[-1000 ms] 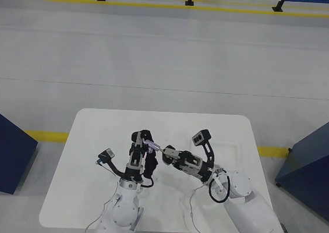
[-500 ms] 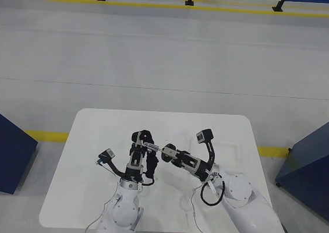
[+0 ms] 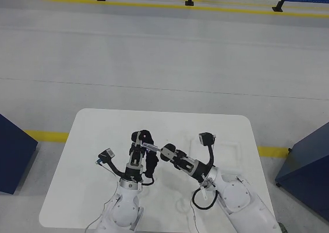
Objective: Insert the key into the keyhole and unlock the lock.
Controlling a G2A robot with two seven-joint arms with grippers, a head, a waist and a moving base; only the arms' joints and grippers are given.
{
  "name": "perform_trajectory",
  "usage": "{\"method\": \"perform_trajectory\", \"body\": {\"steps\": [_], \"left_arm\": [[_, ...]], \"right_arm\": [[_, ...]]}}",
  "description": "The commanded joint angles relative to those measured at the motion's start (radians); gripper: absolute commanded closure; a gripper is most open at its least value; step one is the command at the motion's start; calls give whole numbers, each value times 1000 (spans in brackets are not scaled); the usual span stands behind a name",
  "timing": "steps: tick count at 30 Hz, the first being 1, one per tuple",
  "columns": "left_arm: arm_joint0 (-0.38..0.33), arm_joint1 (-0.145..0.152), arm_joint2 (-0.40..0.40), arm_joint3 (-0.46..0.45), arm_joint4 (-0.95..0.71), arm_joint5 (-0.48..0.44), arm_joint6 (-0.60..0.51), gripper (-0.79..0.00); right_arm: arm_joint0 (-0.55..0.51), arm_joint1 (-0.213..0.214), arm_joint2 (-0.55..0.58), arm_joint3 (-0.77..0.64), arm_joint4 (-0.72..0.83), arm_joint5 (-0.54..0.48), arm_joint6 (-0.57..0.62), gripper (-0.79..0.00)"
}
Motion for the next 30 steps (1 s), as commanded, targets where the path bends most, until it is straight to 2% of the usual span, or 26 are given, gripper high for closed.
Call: {"method": "perform_trajectory", "body": {"steps": [1, 9, 20, 30], "left_arm": [[0, 0, 0, 0, 0, 0, 0, 0], [0, -1, 0, 0, 1, 1, 0, 0], [2, -1, 0, -2, -2, 0, -2, 0], [5, -1, -1, -4, 2, 0, -1, 0]], "right_arm": [[-3, 0, 1, 0, -27, -21, -15, 0], [-11, 0, 5, 1, -120, -87, -54, 0], [-12, 0, 5, 1, -120, -89, -55, 0], [-35, 2, 30, -23, -324, -130, -172, 0]]}}
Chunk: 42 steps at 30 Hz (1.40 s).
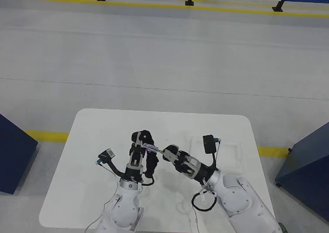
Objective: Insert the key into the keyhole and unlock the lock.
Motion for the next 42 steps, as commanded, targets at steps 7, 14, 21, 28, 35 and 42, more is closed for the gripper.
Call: {"method": "perform_trajectory", "body": {"steps": [7, 14, 21, 28, 35, 42], "left_arm": [[1, 0, 0, -1, 1, -1, 1, 0], [2, -1, 0, -2, -1, 0, -1, 0], [2, -1, 0, -2, -1, 0, -1, 0], [2, -1, 0, -1, -1, 0, -1, 0], [1, -1, -1, -1, -2, 0, -1, 0], [1, -1, -2, -1, -3, 0, -3, 0]], "right_arm": [[-14, 0, 9, -16, -166, -39, -85, 0], [-20, 0, 11, -26, -293, -63, -146, 0], [-29, 0, 11, -31, -407, -60, -199, 0], [-31, -1, 6, -34, -484, -61, -253, 0], [-32, -3, 1, -39, -595, -50, -322, 0], [-31, -4, -9, -37, -700, -27, -384, 0]]}}
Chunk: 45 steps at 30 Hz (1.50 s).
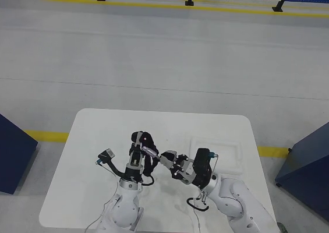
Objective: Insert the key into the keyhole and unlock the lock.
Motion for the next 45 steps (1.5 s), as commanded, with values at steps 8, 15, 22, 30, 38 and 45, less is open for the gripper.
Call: {"method": "perform_trajectory", "body": {"steps": [8, 15, 22, 30, 38, 45], "left_arm": [[-1, 0, -1, 1, -2, 0, -5, 0], [-3, 0, -2, 1, -3, 3, -6, 0], [-4, 0, -3, 3, -3, 0, -4, 0], [-3, 0, -3, 2, -4, 0, -5, 0], [0, 0, -3, 0, -1, -2, -1, 0], [2, -1, -3, -1, 0, -2, 0, 0]], "right_arm": [[4, -3, -7, 23, 6, 7, -30, 0], [0, -4, 4, 35, 123, 1, -19, 0], [-6, -3, 4, 66, 518, -25, 141, -185], [2, 9, 16, 89, 910, 30, 403, -185], [12, 14, 29, 93, 986, 22, 481, -785], [7, 12, 3, 97, 1037, 73, 525, -785]]}}
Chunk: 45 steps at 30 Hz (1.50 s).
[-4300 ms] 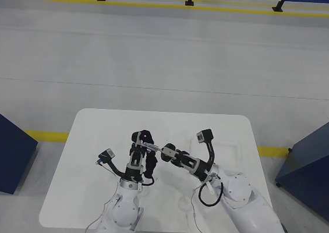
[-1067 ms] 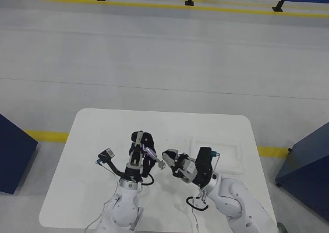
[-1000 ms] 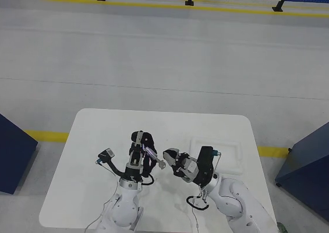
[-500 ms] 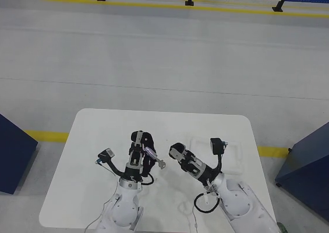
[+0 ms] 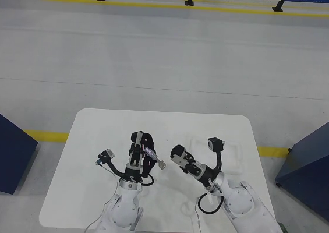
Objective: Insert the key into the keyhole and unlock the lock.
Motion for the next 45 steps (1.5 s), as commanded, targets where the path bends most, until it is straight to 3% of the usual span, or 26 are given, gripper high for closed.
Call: {"method": "perform_trajectory", "body": {"steps": [1, 7, 9, 11, 13, 16, 45], "left_arm": [[0, 0, 0, -1, 1, -1, 2, 0], [1, 0, 1, 0, 2, -3, 3, 0], [1, 0, 1, 0, 2, -3, 3, 0], [1, -1, 1, 0, 3, -3, 3, 0], [1, -1, 2, 0, 3, -1, 2, 0], [1, -1, 1, -1, 2, 0, 3, 0], [-6, -1, 0, 5, 2, 1, 0, 0]], "right_arm": [[6, -1, -13, 16, 29, 14, 30, -785], [40, -10, -49, 65, 50, 13, 44, -767], [50, -13, -59, 78, 39, 5, 34, -653], [61, -17, -70, 89, 28, -3, 24, -597], [69, -20, -82, 97, 25, -9, 19, -459], [82, -25, -98, 108, 20, -16, 16, -379], [31, -29, -89, 139, -19, -197, -48, -332]]}}
